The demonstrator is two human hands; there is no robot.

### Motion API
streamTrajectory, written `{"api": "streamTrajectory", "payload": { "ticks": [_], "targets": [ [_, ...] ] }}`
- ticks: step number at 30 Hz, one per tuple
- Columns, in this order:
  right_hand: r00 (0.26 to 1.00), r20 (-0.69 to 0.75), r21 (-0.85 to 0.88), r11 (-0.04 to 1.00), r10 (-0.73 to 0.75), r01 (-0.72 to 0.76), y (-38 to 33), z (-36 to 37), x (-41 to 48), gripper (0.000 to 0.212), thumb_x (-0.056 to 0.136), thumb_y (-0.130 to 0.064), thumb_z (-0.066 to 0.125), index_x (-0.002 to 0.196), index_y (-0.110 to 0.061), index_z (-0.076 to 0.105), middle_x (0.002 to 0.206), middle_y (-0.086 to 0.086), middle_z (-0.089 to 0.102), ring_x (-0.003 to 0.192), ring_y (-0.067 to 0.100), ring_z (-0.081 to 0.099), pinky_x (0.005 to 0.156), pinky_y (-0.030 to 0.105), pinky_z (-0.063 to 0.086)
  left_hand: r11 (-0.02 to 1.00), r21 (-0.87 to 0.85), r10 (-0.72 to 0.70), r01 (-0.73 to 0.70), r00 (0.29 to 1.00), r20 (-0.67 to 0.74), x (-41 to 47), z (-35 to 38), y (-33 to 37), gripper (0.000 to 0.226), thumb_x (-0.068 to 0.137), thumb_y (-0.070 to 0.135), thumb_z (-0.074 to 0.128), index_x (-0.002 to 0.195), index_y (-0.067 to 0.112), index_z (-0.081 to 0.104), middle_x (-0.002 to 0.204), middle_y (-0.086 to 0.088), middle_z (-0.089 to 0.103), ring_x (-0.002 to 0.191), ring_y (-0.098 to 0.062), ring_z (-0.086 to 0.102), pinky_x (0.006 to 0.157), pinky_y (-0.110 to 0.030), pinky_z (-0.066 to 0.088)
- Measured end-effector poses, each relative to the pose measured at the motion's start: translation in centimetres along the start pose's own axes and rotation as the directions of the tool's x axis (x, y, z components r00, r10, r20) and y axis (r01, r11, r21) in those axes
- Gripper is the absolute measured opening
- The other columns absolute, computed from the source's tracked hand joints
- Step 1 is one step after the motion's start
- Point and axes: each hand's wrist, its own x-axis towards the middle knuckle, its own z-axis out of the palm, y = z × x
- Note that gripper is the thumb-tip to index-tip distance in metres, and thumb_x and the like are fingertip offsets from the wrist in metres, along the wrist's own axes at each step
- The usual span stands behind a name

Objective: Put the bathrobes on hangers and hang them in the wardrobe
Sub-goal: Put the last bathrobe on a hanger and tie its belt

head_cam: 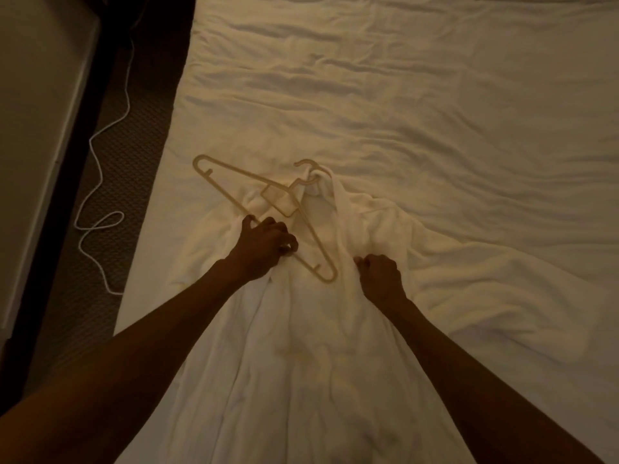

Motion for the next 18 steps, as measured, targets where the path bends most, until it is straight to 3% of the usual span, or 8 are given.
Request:
{"api": "streamTrajectory", "payload": {
  "ticks": [2, 6, 10, 13, 15, 18],
  "targets": [
    [0.999, 0.028, -0.009, 0.999, 0.032, -0.032, 0.5, -0.2, -0.5, 0.041, 0.095, -0.041, 0.055, 0.106, -0.002, 0.059, 0.111, 0.015, 0.061, 0.104, 0.032, 0.058, 0.087, 0.037, 0.044, 1.000, -0.017, -0.001, 0.001, 1.000, -0.017, -0.4, -0.2, 0.0, 0.021, 0.091, 0.018, 0.062, 0.098, 0.036, 0.070, 0.104, 0.012, 0.060, 0.110, -0.012, 0.049, 0.107, -0.054, 0.024],
    [0.988, 0.111, -0.102, 0.990, 0.106, -0.094, 1.1, 0.1, -2.2, 0.070, 0.075, -0.041, 0.080, 0.122, -0.002, 0.047, 0.126, 0.016, 0.051, 0.116, 0.032, 0.052, 0.093, 0.036, 0.041, 1.000, -0.030, 0.005, -0.007, 0.999, -0.054, -0.5, 0.0, 0.7, 0.021, 0.092, 0.017, 0.063, 0.098, 0.035, 0.071, 0.104, 0.011, 0.062, 0.109, -0.013, 0.050, 0.107, -0.052, 0.023],
    [0.989, 0.084, -0.052, 0.992, 0.120, -0.116, 1.7, 0.1, -2.3, 0.068, 0.072, -0.029, 0.085, 0.121, 0.000, 0.049, 0.126, 0.019, 0.052, 0.113, 0.034, 0.054, 0.093, 0.036, 0.043, 0.999, -0.030, 0.022, -0.023, 1.000, -0.013, -0.3, 0.3, 2.1, 0.019, 0.095, 0.022, 0.059, 0.100, 0.035, 0.072, 0.106, 0.009, 0.062, 0.111, -0.014, 0.050, 0.108, -0.051, 0.022],
    [0.983, 0.051, 0.057, 0.982, 0.175, -0.178, 2.8, -0.8, -2.3, 0.050, 0.070, -0.023, 0.086, 0.107, 0.000, 0.061, 0.112, 0.017, 0.062, 0.099, 0.033, 0.062, 0.085, 0.037, 0.052, 0.999, -0.004, 0.046, -0.046, 0.998, 0.048, 0.0, 0.5, 3.0, 0.023, 0.098, 0.022, 0.056, 0.106, 0.036, 0.072, 0.110, 0.007, 0.061, 0.114, -0.015, 0.049, 0.110, -0.052, 0.021],
    [0.984, 0.016, 0.000, 0.984, 0.180, -0.180, 3.2, -1.2, -2.8, 0.044, 0.074, -0.026, 0.083, 0.103, 0.000, 0.062, 0.109, 0.017, 0.064, 0.095, 0.033, 0.064, 0.081, 0.039, 0.055, 0.999, 0.014, 0.040, -0.041, 0.997, 0.070, 0.1, 0.6, 3.3, 0.026, 0.098, 0.019, 0.055, 0.105, 0.038, 0.071, 0.109, 0.007, 0.059, 0.115, -0.015, 0.049, 0.109, -0.053, 0.021],
    [0.987, 0.046, -0.086, 0.985, 0.155, -0.151, 3.2, -0.9, -3.9, 0.054, 0.078, -0.038, 0.078, 0.112, -0.003, 0.056, 0.115, 0.014, 0.057, 0.106, 0.034, 0.059, 0.084, 0.038, 0.049, 1.000, -0.002, 0.028, -0.028, 0.995, 0.094, 0.4, 0.9, 3.9, 0.029, 0.096, 0.013, 0.054, 0.101, 0.037, 0.071, 0.103, 0.009, 0.055, 0.111, -0.015, 0.052, 0.108, -0.053, 0.022]
  ]
}}
